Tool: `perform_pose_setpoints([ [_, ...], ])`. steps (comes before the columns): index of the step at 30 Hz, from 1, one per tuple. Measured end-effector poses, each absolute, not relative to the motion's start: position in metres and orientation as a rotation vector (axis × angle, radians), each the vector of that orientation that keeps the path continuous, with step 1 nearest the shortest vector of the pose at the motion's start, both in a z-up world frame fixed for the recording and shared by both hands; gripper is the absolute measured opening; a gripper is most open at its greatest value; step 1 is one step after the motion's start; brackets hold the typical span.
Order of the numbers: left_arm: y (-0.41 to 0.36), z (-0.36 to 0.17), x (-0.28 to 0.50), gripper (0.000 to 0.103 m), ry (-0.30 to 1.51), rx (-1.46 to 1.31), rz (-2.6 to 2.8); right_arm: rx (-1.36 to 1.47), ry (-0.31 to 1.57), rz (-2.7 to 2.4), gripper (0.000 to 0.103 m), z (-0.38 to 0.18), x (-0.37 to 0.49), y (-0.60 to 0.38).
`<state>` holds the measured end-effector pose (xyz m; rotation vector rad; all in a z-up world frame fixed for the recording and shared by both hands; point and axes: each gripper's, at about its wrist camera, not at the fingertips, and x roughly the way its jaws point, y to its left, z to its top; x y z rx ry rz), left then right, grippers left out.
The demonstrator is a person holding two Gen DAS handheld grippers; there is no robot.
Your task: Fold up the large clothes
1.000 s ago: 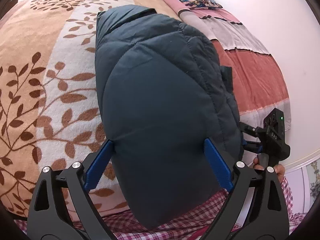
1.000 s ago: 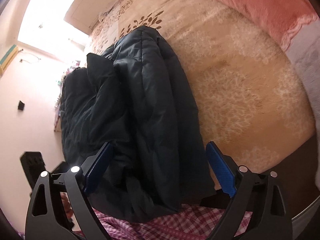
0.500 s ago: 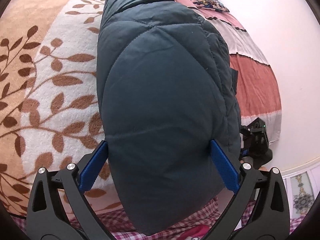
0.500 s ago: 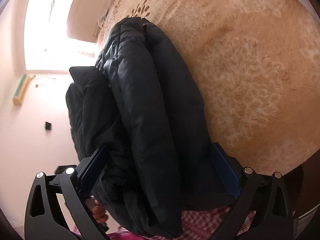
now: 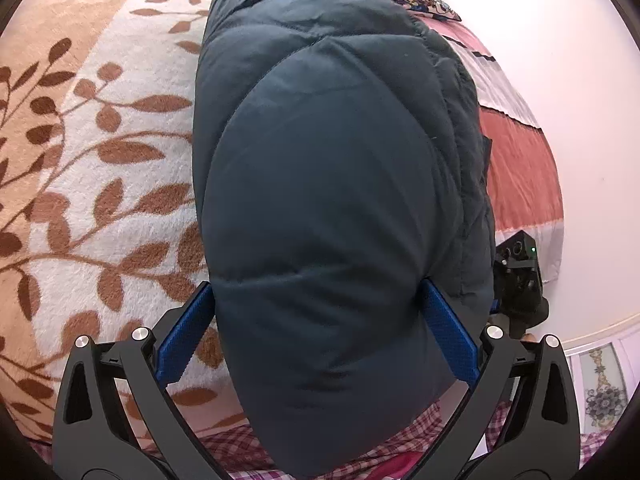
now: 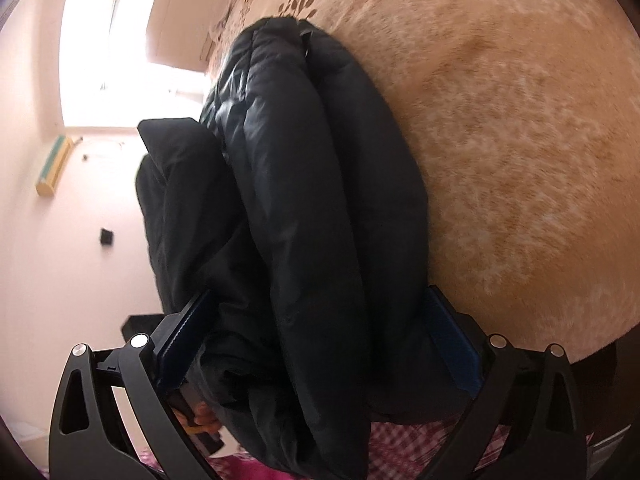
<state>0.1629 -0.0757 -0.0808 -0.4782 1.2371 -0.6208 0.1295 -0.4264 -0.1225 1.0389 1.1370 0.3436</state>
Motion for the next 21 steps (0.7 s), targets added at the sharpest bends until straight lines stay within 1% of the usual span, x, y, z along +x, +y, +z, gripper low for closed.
perform_pose_setpoints([
  [4,-0.077,-0.087,0.166,0.099,1.261,-0.51,-0.627,0.963,1.174,0.326,0.098,-0.124,0.143,-0.416],
  [7,-0.081,-0.084,0.165,0.099,1.254,-0.513,-0.625,0.964,1.176,0.312,0.098,-0.123,0.148,-0.413],
  [8,-0.083,-0.081,0.163,0.096,1.238,-0.501,-0.624,0.949,1.175,0.314,0.097,-0.121,0.149,-0.41],
  [9,-0.083,-0.078,0.16,0.092,1.217,-0.489,-0.626,0.93,1.168,0.319,0.095,-0.119,0.148,-0.408],
  [11,-0.085,-0.07,0.156,0.086,1.174,-0.46,-0.628,0.934,1.125,0.367,0.072,-0.113,0.146,-0.403],
  [12,-0.085,-0.066,0.155,0.082,1.155,-0.444,-0.631,0.939,1.107,0.378,0.069,-0.111,0.144,-0.402],
  [14,-0.085,-0.06,0.153,0.077,1.119,-0.41,-0.634,0.896,1.088,0.384,0.059,-0.106,0.142,-0.395],
  [17,-0.084,-0.046,0.154,0.071,1.042,-0.355,-0.626,0.823,1.056,0.392,0.049,-0.089,0.145,-0.381],
  [21,-0.07,-0.03,0.171,0.068,0.959,-0.329,-0.604,0.691,1.007,0.404,0.045,-0.063,0.154,-0.354],
])
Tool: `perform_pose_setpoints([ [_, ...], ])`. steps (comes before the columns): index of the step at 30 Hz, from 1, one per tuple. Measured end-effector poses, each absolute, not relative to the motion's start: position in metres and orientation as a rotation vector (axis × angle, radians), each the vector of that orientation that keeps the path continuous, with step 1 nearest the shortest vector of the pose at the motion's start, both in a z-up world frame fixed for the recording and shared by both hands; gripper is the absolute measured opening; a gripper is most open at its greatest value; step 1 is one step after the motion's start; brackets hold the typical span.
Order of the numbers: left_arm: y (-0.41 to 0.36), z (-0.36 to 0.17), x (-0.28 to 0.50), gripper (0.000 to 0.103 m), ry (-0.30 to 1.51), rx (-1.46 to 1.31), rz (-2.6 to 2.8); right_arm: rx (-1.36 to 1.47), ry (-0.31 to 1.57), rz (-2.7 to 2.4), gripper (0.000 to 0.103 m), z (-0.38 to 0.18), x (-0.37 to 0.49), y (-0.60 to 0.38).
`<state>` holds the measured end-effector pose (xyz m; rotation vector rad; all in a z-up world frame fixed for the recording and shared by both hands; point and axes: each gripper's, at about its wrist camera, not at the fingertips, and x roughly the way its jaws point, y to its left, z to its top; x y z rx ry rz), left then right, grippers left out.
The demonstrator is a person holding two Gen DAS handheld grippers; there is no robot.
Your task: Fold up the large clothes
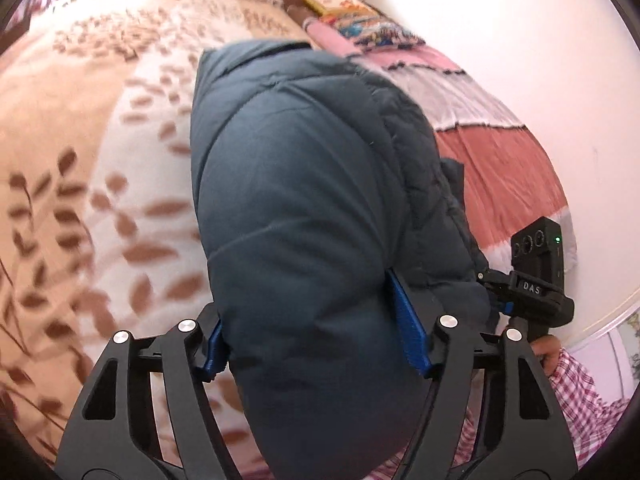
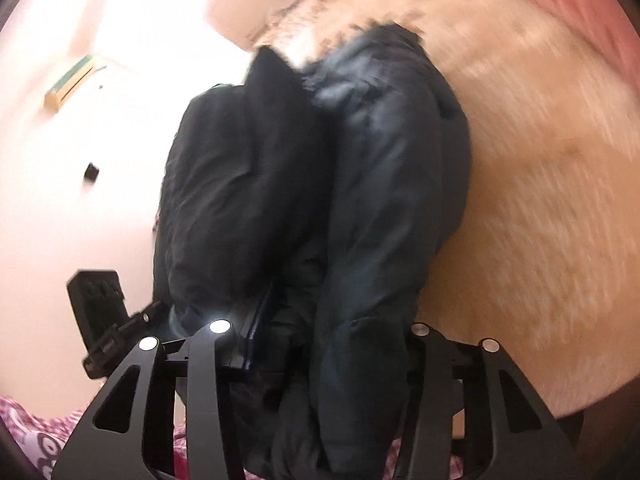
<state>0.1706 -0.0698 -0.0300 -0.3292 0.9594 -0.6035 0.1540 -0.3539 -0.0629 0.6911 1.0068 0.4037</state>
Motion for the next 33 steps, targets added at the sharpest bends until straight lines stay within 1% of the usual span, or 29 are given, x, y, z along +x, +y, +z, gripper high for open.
perform_pose_setpoints([
  [5,-0.037,-0.023,0.205,0.068,0.897,-0.339,-0.528,0.617,0.975,0.43,0.044,-0.046,0.203,-0.315],
  [10,0.0,-0.02,0.248,0.068,0.844,-0.345,-0.44,0.557,0.957,0.461,0.044,-0.041,0.26,-0.267],
  [17,0.033,-0.036,0.292,0.068,0.817,-0.361,-0.369,0.516,0.988,0.45,0.044,-0.053,0.322,-0.232],
  [19,0.033,-0.04,0.296,0.071,0.819,-0.371,-0.359,0.511,0.997,0.438,0.044,-0.058,0.324,-0.23],
  [21,0.035,-0.044,0.298,0.076,0.825,-0.367,-0.346,0.529,1.011,0.435,0.047,-0.062,0.318,-0.235],
  [24,0.037,-0.046,0.291,0.083,0.83,-0.346,-0.319,0.565,1.033,0.411,0.06,-0.071,0.323,-0.244],
  [26,0.039,-0.045,0.288,0.084,0.839,-0.336,-0.305,0.596,1.056,0.391,0.07,-0.074,0.321,-0.25],
  [30,0.041,-0.037,0.281,0.085,0.864,-0.331,-0.267,0.61,1.069,0.368,0.075,-0.067,0.31,-0.264],
  [33,0.041,-0.028,0.27,0.085,0.851,-0.31,-0.259,0.63,1.048,0.368,0.076,-0.055,0.303,-0.277],
])
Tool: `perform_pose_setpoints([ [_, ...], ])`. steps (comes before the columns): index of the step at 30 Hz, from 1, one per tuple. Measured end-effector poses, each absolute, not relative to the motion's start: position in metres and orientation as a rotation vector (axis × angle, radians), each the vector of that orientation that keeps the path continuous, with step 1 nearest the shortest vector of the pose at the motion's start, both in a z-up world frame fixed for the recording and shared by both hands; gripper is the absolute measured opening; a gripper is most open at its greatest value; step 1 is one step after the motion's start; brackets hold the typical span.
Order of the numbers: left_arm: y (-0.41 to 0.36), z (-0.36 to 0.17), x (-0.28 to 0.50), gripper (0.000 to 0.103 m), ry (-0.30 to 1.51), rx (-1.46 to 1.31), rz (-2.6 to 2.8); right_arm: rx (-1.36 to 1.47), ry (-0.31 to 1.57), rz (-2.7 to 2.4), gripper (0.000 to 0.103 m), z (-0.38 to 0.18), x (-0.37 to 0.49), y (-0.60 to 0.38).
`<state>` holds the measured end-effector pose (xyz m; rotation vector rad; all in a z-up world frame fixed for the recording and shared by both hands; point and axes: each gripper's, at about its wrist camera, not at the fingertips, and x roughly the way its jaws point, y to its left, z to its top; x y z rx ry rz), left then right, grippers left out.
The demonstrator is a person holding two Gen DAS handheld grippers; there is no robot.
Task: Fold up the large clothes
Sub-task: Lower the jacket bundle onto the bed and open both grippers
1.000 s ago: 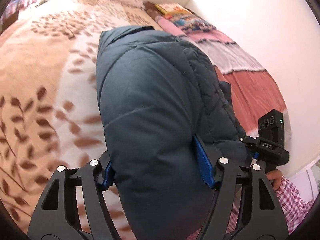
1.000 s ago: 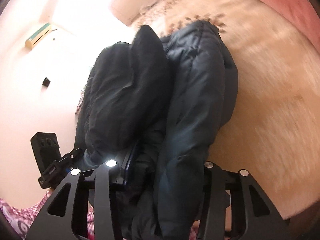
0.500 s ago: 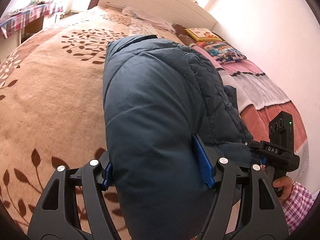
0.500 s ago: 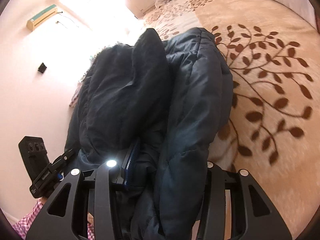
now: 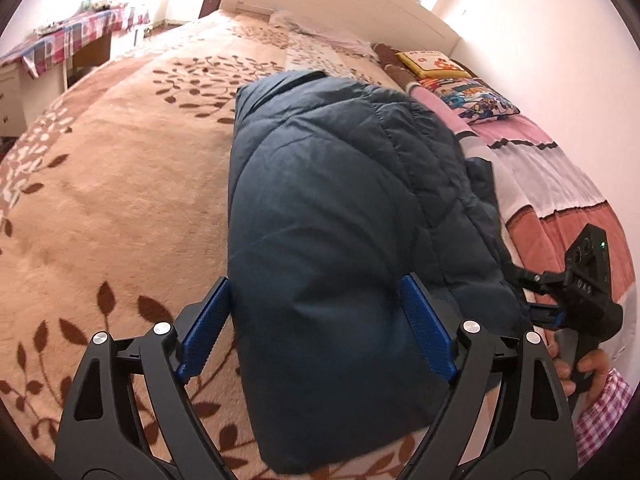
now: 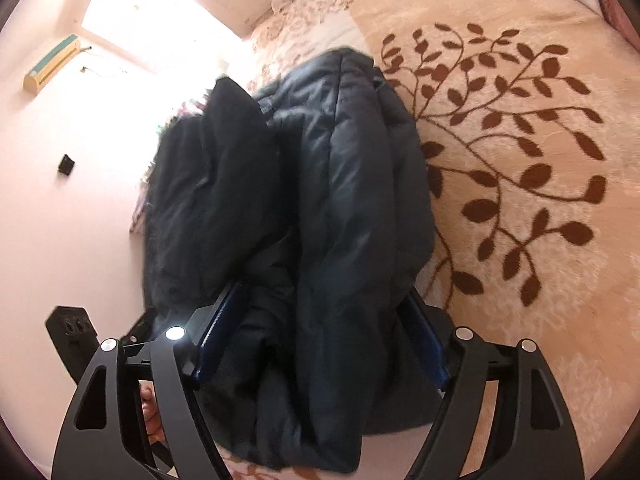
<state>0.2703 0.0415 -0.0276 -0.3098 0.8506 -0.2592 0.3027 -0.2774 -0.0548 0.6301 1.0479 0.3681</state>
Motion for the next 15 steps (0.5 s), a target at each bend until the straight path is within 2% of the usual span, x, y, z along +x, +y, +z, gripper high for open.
perform_pose_setpoints([
  [7,0.039,-0.009,0.238,0.085,0.832,-0.275,-0.279,0.651,0.965,0.329,0.078,-0.025,0.262,-0.306],
  [15,0.032,0.004,0.182,0.085,0.831,-0.191,-0.271,0.469,0.954,0.278,0.078,-0.008,0.203,-0.284],
])
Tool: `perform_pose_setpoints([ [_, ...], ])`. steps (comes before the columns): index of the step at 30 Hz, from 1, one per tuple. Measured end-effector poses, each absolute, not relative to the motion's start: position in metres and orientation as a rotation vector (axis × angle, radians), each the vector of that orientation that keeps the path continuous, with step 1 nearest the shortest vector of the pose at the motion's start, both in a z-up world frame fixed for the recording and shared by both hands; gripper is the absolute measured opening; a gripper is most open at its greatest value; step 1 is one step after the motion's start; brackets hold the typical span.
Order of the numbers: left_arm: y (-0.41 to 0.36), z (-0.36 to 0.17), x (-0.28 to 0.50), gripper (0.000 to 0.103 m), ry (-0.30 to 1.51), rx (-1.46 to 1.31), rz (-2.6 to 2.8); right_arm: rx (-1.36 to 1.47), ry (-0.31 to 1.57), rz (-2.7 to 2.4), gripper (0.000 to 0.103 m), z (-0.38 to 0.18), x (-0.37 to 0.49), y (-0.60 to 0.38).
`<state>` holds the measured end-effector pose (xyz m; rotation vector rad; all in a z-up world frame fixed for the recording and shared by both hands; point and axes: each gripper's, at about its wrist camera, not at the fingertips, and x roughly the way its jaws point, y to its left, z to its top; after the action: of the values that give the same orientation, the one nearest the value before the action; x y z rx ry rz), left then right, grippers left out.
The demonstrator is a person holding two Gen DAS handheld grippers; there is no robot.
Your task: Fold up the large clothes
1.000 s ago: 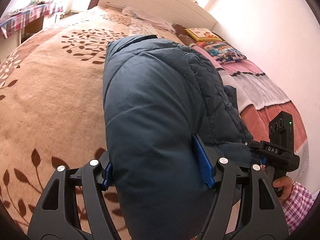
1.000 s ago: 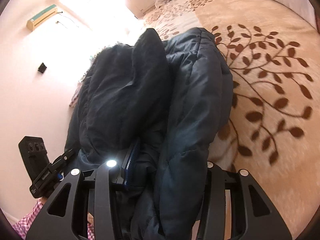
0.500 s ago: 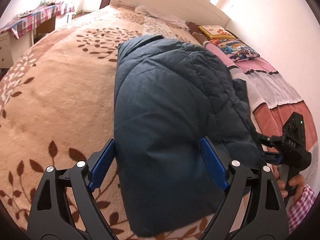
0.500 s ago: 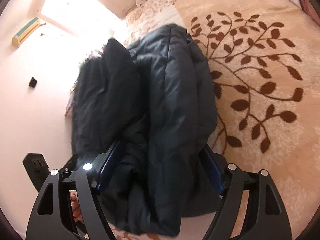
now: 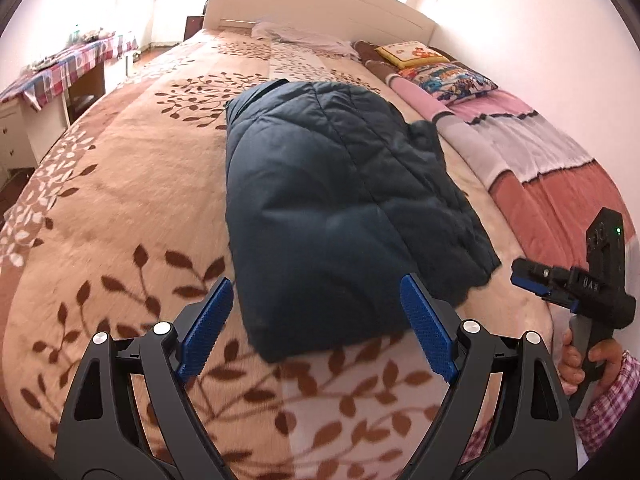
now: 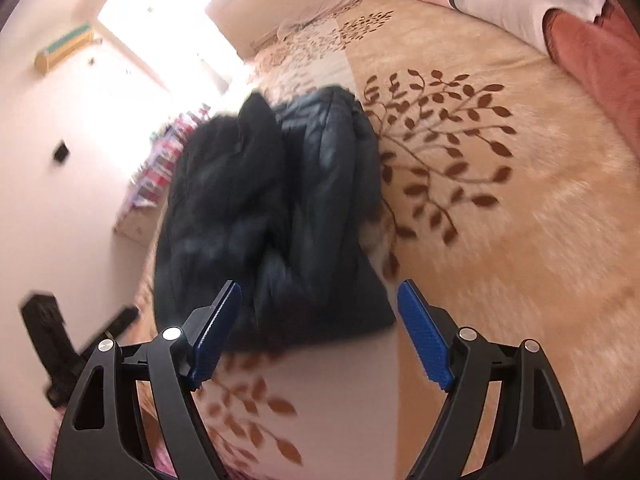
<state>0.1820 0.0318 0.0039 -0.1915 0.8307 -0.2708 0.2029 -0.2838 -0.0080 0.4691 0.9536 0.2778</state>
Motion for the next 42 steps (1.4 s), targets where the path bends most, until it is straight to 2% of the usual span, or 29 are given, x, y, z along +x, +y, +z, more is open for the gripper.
perform_pose_setpoints([
  [13,0.032,0.002,0.106,0.085,0.853,-0.157,-0.246,0.274,0.986,0.292,0.078,-0.016,0.125,-0.237],
  [31,0.033,-0.022,0.058,0.085,0.918,-0.235,-0.228,0.251,1.008,0.282,0.078,-0.028,0.076,-0.211],
  [42,0.03,-0.021,0.041,0.085,0.929,-0.184,-0.144,0.25,1.005,0.252,0.078,-0.032,0.056,-0.204],
])
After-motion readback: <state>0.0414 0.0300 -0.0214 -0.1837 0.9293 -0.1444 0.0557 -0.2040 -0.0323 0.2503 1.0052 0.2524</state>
